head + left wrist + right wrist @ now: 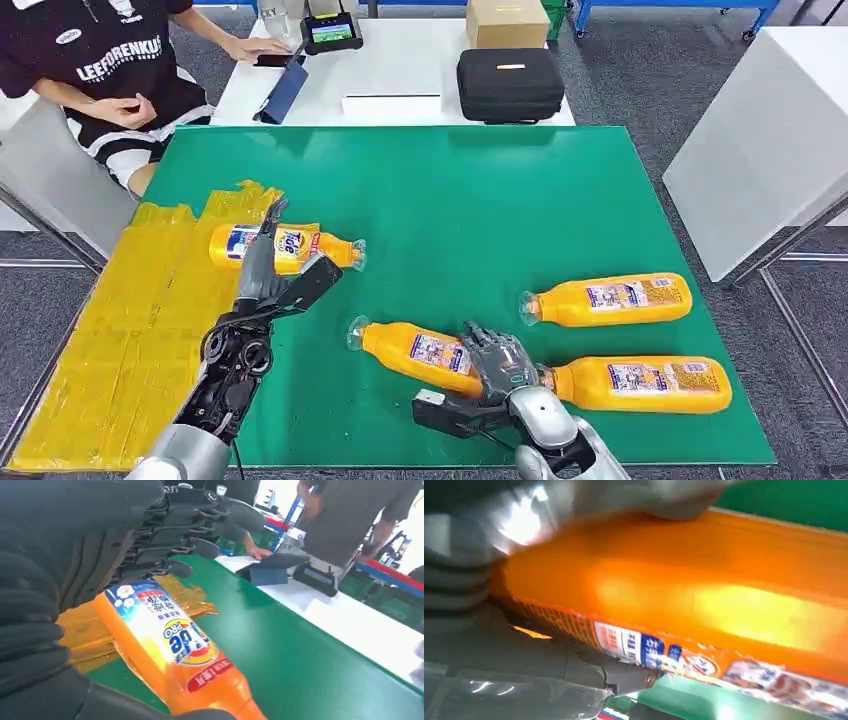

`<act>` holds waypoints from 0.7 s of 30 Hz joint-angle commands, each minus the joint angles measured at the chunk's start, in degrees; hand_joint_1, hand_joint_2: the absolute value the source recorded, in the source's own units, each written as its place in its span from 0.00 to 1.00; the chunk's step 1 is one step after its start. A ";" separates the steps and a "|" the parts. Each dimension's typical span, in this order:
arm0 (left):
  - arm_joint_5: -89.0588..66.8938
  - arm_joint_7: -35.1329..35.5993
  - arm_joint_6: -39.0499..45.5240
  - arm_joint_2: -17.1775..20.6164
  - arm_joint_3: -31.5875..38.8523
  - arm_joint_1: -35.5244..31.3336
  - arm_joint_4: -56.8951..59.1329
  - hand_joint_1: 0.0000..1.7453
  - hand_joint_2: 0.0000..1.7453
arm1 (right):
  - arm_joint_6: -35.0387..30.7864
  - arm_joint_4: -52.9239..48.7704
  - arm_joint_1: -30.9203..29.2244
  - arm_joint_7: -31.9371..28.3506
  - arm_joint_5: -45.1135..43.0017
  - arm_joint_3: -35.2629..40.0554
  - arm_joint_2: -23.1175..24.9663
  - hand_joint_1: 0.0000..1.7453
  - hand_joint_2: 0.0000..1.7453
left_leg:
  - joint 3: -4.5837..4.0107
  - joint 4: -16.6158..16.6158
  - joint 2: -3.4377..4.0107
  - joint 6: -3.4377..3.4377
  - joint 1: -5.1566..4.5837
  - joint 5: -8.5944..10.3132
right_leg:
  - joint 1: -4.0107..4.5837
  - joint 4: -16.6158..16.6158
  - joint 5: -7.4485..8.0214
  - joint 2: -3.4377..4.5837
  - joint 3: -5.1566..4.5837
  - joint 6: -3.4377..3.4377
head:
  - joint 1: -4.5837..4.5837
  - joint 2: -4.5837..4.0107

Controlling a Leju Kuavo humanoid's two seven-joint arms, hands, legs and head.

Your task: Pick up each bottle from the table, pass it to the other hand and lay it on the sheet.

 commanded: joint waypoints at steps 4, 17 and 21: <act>0.31 0.35 -0.14 0.30 -2.71 -0.14 -1.34 0.00 1.00 | 0.10 8.00 -0.08 -0.27 1.07 -1.81 2.20 1.00 1.00 | 0.24 0.00 -0.09 -0.32 0.17 -0.02 | 0.17 -0.13 0.00 -0.26 0.35 -0.02 | 0.00 0.00; 37.17 -5.45 -23.32 -2.66 -3.19 8.61 -19.90 0.00 1.00 | -24.74 -7.88 4.95 -7.92 -10.53 -16.60 8.42 0.89 1.00 | 0.09 0.13 -0.12 -0.21 0.06 -0.09 | 0.05 0.09 -0.09 -0.20 0.21 0.02 | 0.02 0.00; 41.97 -6.17 -27.35 -1.57 -6.80 9.62 -23.24 0.00 1.00 | -28.86 -8.76 5.97 -9.42 -11.86 -18.59 8.63 0.99 1.00 | 0.00 0.11 -0.15 -0.25 0.09 -0.13 | 0.09 0.06 -0.15 -0.30 0.12 0.01 | 0.00 0.00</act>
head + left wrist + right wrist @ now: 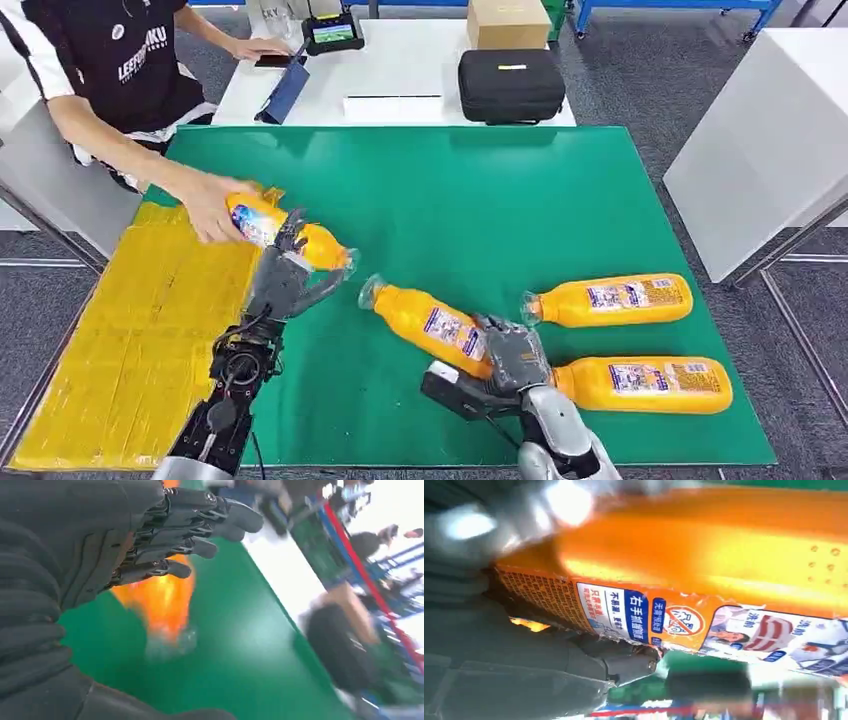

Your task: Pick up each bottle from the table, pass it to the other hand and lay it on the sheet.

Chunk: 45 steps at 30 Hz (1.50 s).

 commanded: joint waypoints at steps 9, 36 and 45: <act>23.35 1.14 -15.82 2.29 -10.29 3.54 -12.43 0.00 1.00 | -20.19 -5.65 1.95 -11.30 -11.60 -11.72 4.88 0.98 1.00 | -0.06 0.00 -0.02 -0.19 0.06 -0.10 | 0.04 -0.02 -0.10 -0.12 -0.01 -0.01 | -0.02 0.00; 24.43 1.76 -14.93 2.76 -16.66 1.46 -11.40 0.00 1.00 | -21.44 -2.21 -2.75 -16.18 -10.88 -5.98 7.83 0.99 1.00 | 0.00 0.02 0.02 -0.27 0.15 -0.15 | 0.13 -0.06 -0.12 -0.10 0.06 0.00 | 0.00 0.00; 25.73 1.86 -15.00 2.51 -17.09 0.63 -9.96 0.00 1.00 | -19.45 -0.79 -3.20 -15.18 -9.02 -1.11 7.79 0.99 1.00 | -0.10 0.00 0.03 -0.21 0.10 -0.09 | 0.08 -0.04 -0.07 -0.07 -0.05 0.00 | -0.02 0.00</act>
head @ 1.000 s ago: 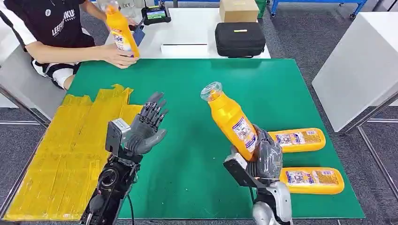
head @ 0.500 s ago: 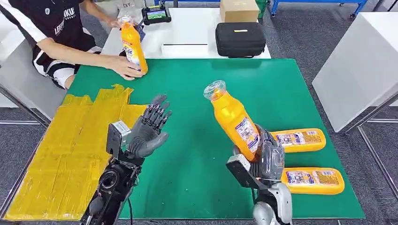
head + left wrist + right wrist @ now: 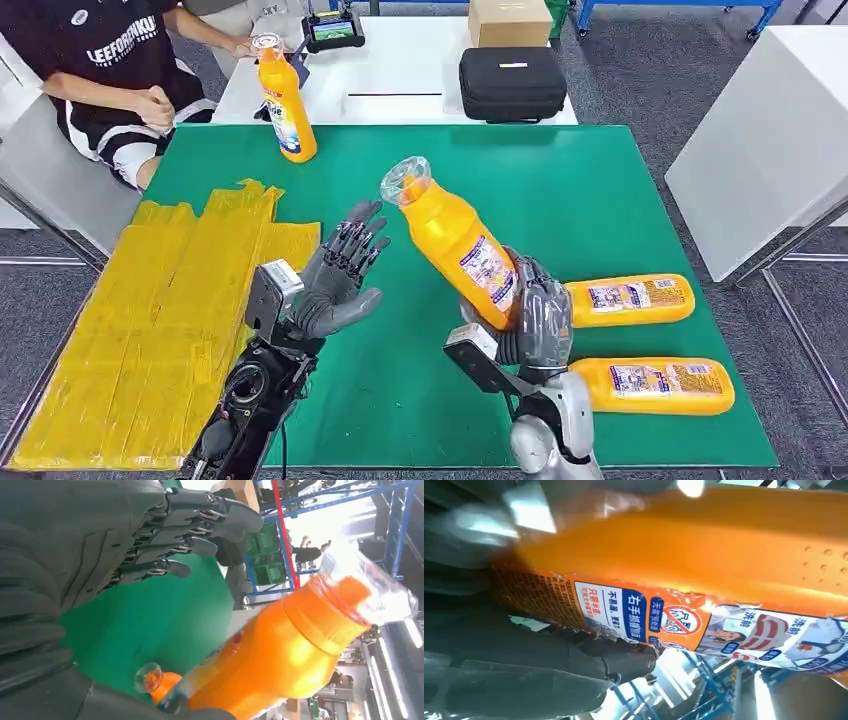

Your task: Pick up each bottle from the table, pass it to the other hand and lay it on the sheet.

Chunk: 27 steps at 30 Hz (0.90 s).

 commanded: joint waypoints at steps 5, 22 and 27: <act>1.38 -0.33 -0.49 1.15 -1.66 -2.87 6.03 0.00 1.00 | 2.30 7.59 -2.70 1.04 3.88 8.09 0.05 0.98 1.00 | 0.20 -0.05 0.08 -0.17 0.08 -0.06 | 0.08 -0.09 -0.03 0.00 0.21 -0.01 | -0.02 0.00; 4.01 -0.26 -1.94 0.73 -1.60 -4.64 7.71 0.00 1.00 | 0.40 13.13 -4.40 0.57 8.15 14.80 -0.03 1.00 1.00 | 0.24 0.00 0.00 -0.27 0.14 -0.11 | 0.13 -0.07 -0.10 -0.14 0.29 -0.01 | 0.00 0.00; 5.43 -0.94 -1.21 0.31 -0.09 -4.15 7.65 1.00 1.00 | -0.75 15.40 -4.96 0.61 7.63 15.48 0.36 0.98 1.00 | 0.21 -0.03 0.04 -0.22 0.11 -0.08 | 0.11 -0.09 -0.06 -0.07 0.23 -0.02 | 0.00 0.00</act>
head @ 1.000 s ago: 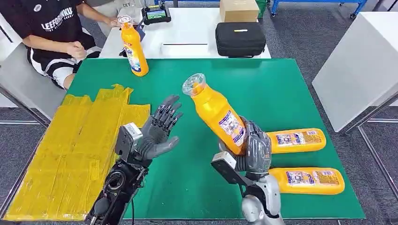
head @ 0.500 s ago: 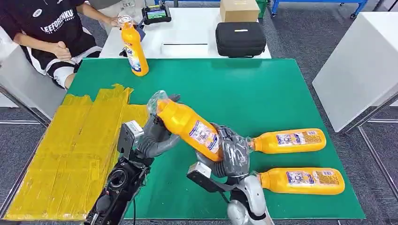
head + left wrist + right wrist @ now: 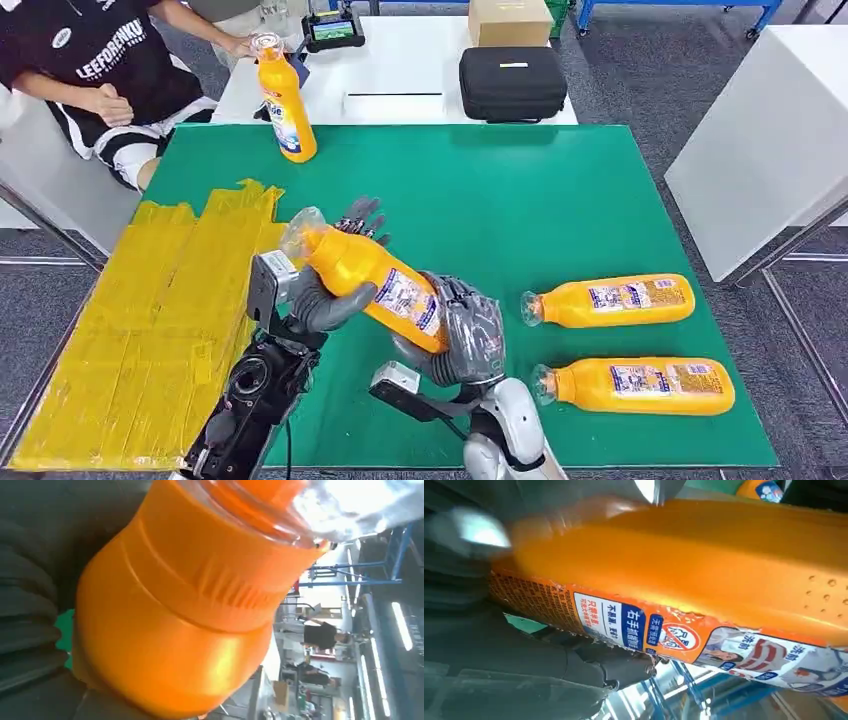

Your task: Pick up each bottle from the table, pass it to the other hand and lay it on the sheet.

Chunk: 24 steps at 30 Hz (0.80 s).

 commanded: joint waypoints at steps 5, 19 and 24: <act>1.87 -0.72 0.52 0.72 -0.29 -1.71 3.81 1.00 1.00 | -0.79 6.31 -2.36 0.24 0.17 3.96 -0.42 0.99 1.00 | 0.19 -0.03 -0.01 -0.20 0.09 -0.06 | 0.08 -0.06 -0.06 -0.11 0.21 -0.01 | 0.00 0.00; 7.33 -3.20 -0.19 2.83 -0.01 3.90 -0.73 1.00 1.00 | -1.07 -0.45 3.34 -13.36 -13.07 -3.49 0.05 0.53 1.00 | 0.17 -0.04 0.00 -0.19 0.08 -0.07 | 0.07 -0.07 -0.06 -0.09 0.20 -0.01 | 0.02 0.00; 5.62 -3.34 1.52 3.15 0.08 5.19 -3.76 1.00 1.00 | -1.07 -2.90 4.38 -17.34 -19.73 -4.99 -0.49 0.00 1.00 | 0.10 -0.02 0.04 -0.17 0.05 -0.09 | 0.04 -0.03 -0.07 -0.03 0.11 -0.01 | 0.02 0.00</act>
